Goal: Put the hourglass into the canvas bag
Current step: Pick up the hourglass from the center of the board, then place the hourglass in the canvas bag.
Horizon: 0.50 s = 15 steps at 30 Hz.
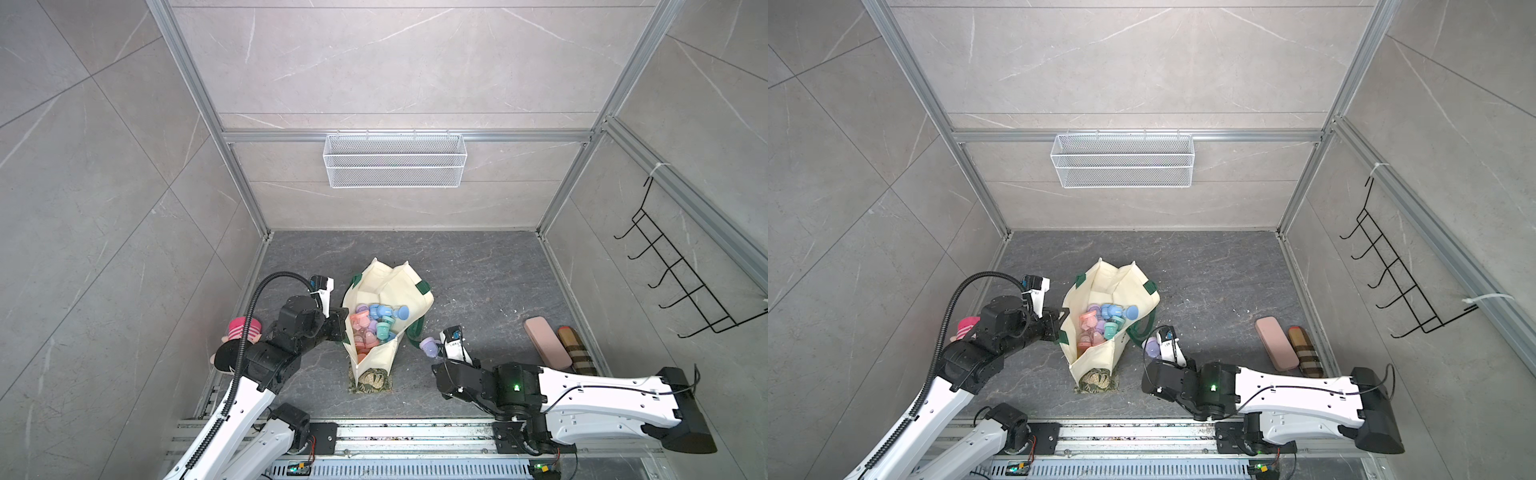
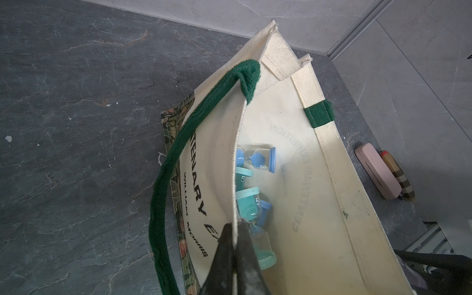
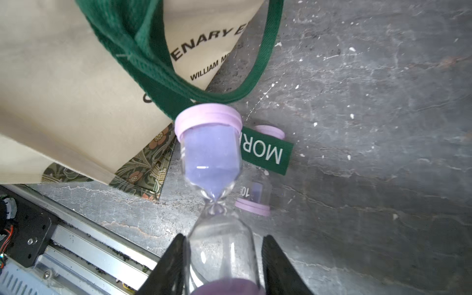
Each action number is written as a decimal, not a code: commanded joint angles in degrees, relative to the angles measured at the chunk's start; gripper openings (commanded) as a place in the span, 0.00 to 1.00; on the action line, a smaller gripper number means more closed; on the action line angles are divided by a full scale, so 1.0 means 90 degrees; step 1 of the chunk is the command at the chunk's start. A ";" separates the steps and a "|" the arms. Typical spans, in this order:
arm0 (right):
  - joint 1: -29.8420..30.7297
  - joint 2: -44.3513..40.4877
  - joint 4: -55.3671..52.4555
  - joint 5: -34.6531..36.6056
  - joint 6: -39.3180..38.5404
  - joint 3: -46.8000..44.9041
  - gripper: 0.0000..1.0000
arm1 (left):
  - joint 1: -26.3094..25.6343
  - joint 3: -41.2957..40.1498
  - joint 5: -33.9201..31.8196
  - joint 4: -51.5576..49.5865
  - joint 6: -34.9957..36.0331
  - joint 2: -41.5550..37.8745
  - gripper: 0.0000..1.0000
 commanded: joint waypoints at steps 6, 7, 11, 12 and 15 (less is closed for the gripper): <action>0.0037 -0.0979 -0.0645 0.0658 -0.0268 0.0260 0.00 | 0.0001 0.0126 0.0012 0.0640 0.0062 -0.0147 0.00; 0.0040 -0.1046 -0.0677 0.0705 -0.0260 0.0290 0.00 | 0.0002 0.0118 0.0015 0.0634 0.0053 -0.0142 0.00; 0.0037 -0.1338 -0.0765 0.0868 -0.0238 0.0421 0.00 | 0.0005 0.0126 0.0023 0.0635 0.0063 -0.0141 0.00; 0.0042 -0.1399 -0.0761 0.0906 -0.0236 0.0450 0.00 | 0.0004 0.0125 0.0018 0.0638 0.0061 -0.0151 0.00; 0.0038 -0.1556 -0.0730 0.1054 -0.0202 0.0616 0.00 | 0.0004 0.0125 0.0025 0.0643 0.0061 -0.0155 0.00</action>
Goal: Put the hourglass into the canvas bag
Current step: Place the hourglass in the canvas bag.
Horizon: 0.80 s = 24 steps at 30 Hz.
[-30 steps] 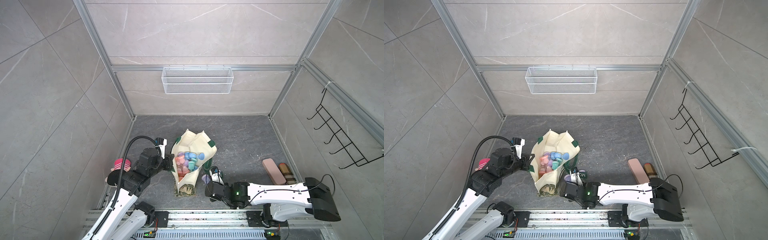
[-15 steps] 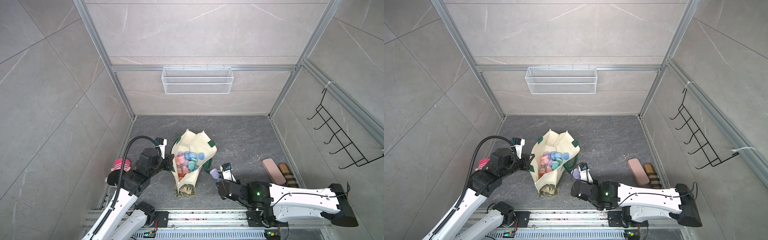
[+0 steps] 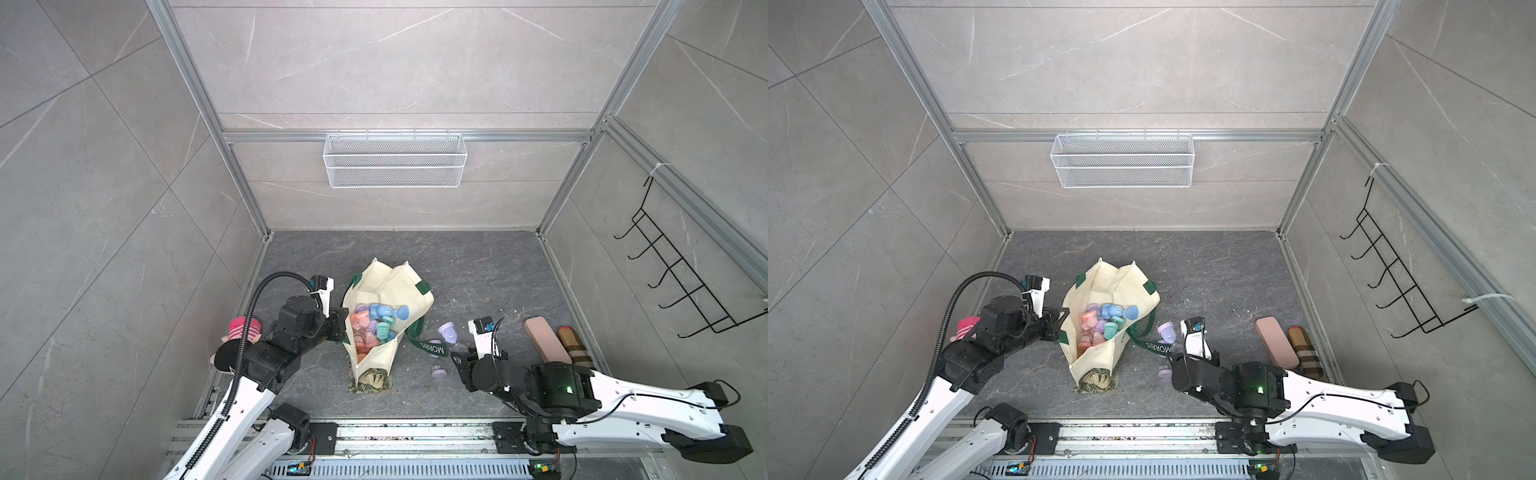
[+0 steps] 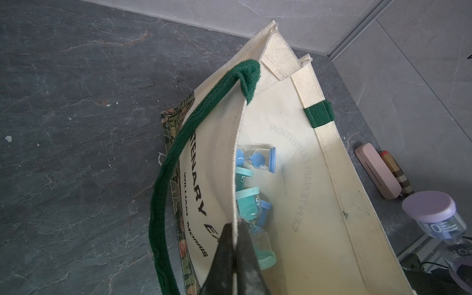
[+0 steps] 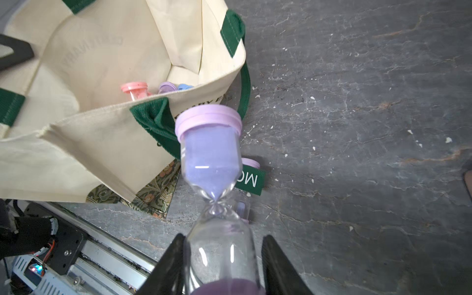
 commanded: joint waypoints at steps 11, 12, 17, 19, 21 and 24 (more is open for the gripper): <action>0.0002 0.0766 -0.0189 0.0911 -0.0224 0.1926 0.04 | 0.0006 0.0115 0.0084 0.0652 0.0053 -0.0143 0.00; -0.0013 0.0865 -0.0189 0.0908 -0.0250 0.2065 0.04 | 0.0002 0.0116 0.0083 0.0657 0.0052 -0.0142 0.00; -0.0212 0.1541 -0.0109 0.0657 -0.0455 0.2856 0.04 | 0.0008 0.0113 0.0112 0.0657 0.0044 -0.0104 0.00; -0.0383 0.1812 -0.0025 0.0423 -0.0554 0.3163 0.04 | 0.0006 0.0114 0.0101 0.0657 0.0035 -0.0112 0.00; -0.0627 0.2082 0.0095 0.0094 -0.0653 0.3456 0.04 | 0.0006 0.0107 0.0092 0.0655 0.0044 -0.0124 0.00; -0.0967 0.2507 0.0404 -0.0446 -0.0804 0.3858 0.04 | 0.0001 0.0107 0.0058 0.0649 0.0043 -0.0123 0.00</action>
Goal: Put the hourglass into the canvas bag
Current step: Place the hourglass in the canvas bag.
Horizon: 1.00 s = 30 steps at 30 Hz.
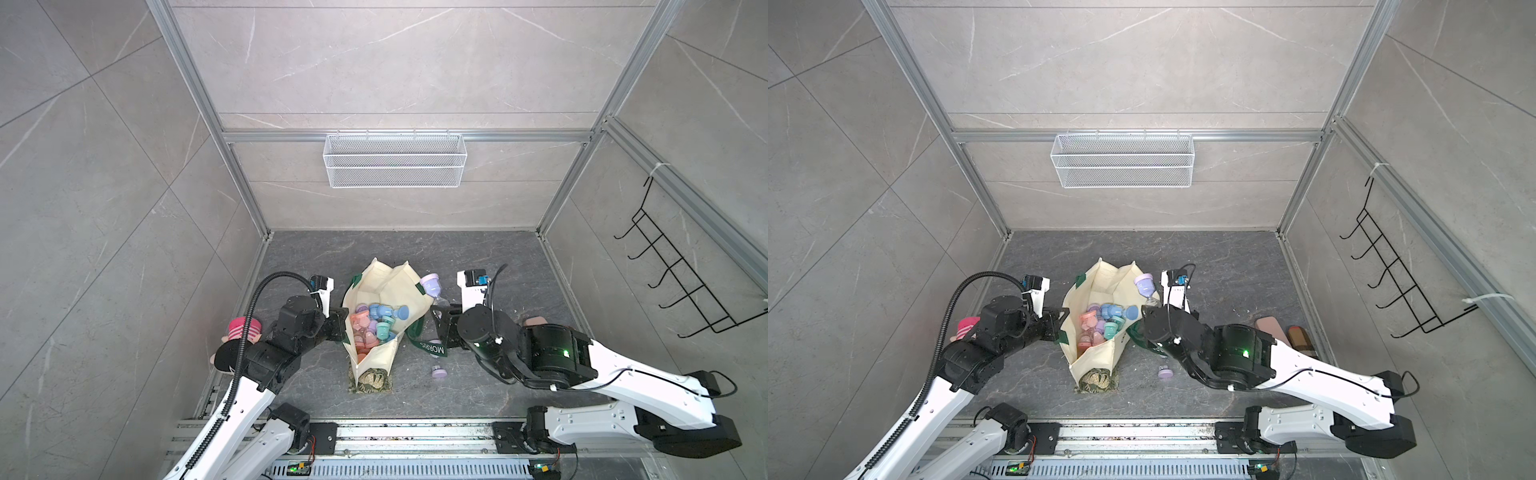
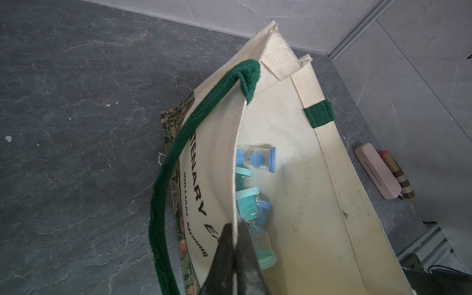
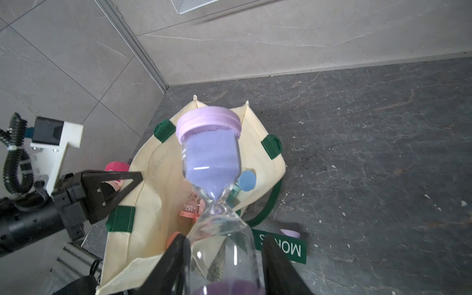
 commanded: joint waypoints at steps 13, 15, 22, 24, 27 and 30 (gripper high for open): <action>-0.0737 0.2319 0.0665 -0.1651 -0.0109 0.1927 0.01 | 0.0001 0.0104 0.0015 0.0635 0.0037 -0.0175 0.00; -0.0802 0.2482 0.0699 -0.1761 -0.0034 0.1967 0.01 | 0.0005 0.0102 0.0044 0.0633 0.0039 -0.0172 0.00; -0.0948 0.2846 0.0801 -0.2019 0.0130 0.1908 0.00 | 0.0000 0.0101 0.0070 0.0633 0.0040 -0.0169 0.00; -0.0967 0.2914 0.0824 -0.2069 0.0151 0.1849 0.00 | -0.0003 0.0106 0.0065 0.0633 0.0039 -0.0171 0.00; -0.1031 0.3010 0.0863 -0.2187 0.0231 0.1707 0.00 | 0.0000 0.0102 0.0079 0.0641 0.0033 -0.0162 0.00; -0.1094 0.3105 0.0927 -0.2269 0.0248 0.1627 0.00 | 0.0008 0.0106 0.0080 0.0643 0.0041 -0.0162 0.00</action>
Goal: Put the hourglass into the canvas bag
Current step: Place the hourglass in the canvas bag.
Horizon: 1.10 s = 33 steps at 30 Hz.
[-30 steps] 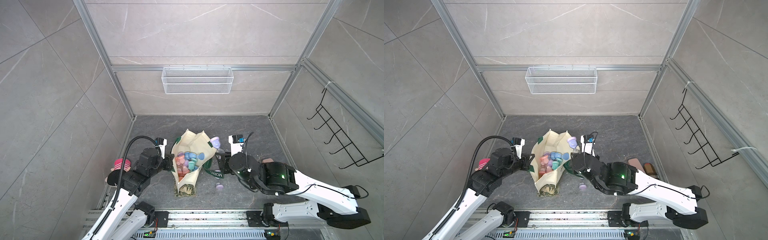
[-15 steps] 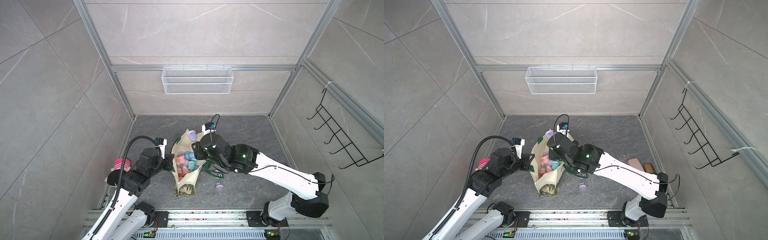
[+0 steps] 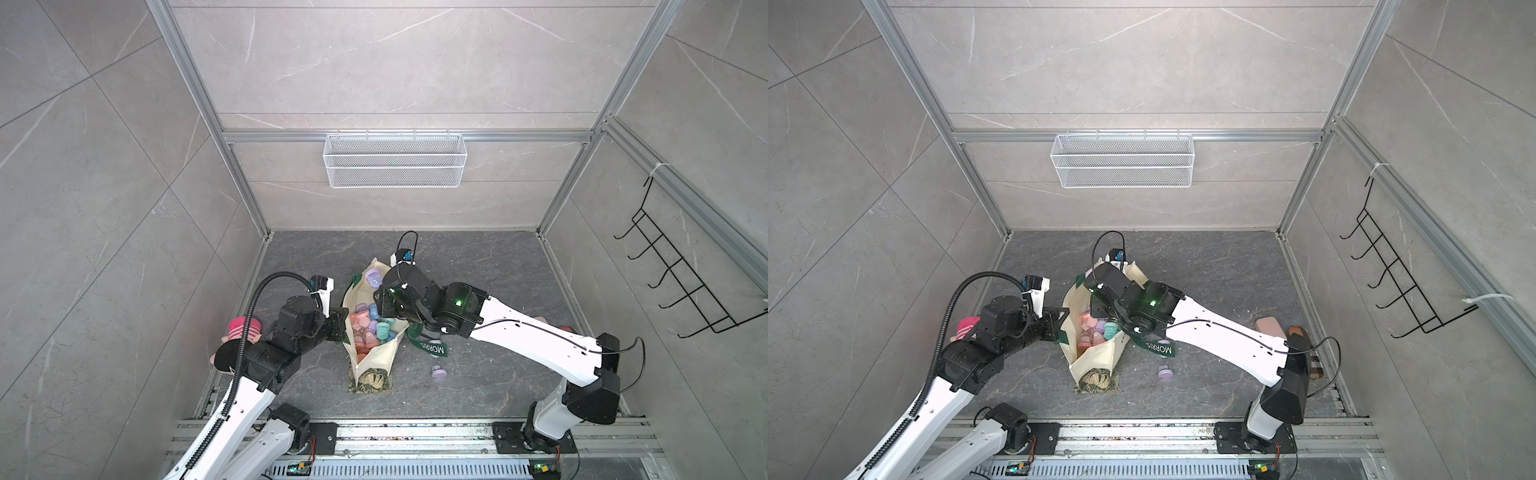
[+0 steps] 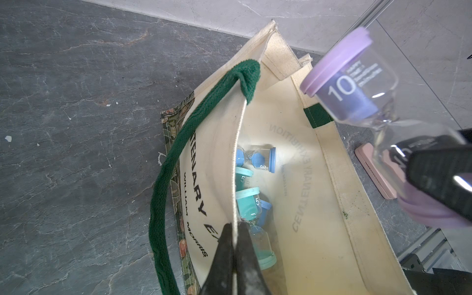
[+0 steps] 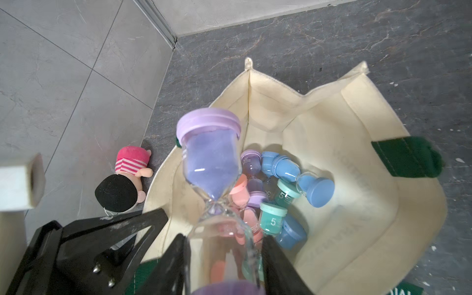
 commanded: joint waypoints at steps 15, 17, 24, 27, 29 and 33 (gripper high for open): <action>-0.0238 0.0591 0.0093 -0.0349 0.0188 -0.0142 0.00 | 0.0001 0.0106 0.0080 0.0652 0.0041 -0.0171 0.00; -0.0277 0.0669 0.0059 -0.0379 0.0193 -0.0096 0.00 | 0.0002 0.0106 0.0079 0.0653 0.0035 -0.0174 0.00; -0.0353 0.1063 -0.0042 -0.0438 0.0200 0.0103 0.00 | 0.0008 0.0107 0.0089 0.0653 0.0038 -0.0173 0.00; -0.0387 0.1259 -0.0045 -0.0503 0.0184 0.0150 0.00 | 0.0000 0.0098 0.0089 0.0643 0.0036 -0.0179 0.00; -0.0397 0.1390 -0.0053 -0.0547 0.0161 0.0210 0.00 | 0.0000 0.0106 0.0082 0.0643 0.0045 -0.0190 0.00; -0.0425 0.1621 -0.0176 -0.0635 0.0127 0.0366 0.00 | 0.0002 0.0104 0.0097 0.0643 0.0040 -0.0182 0.00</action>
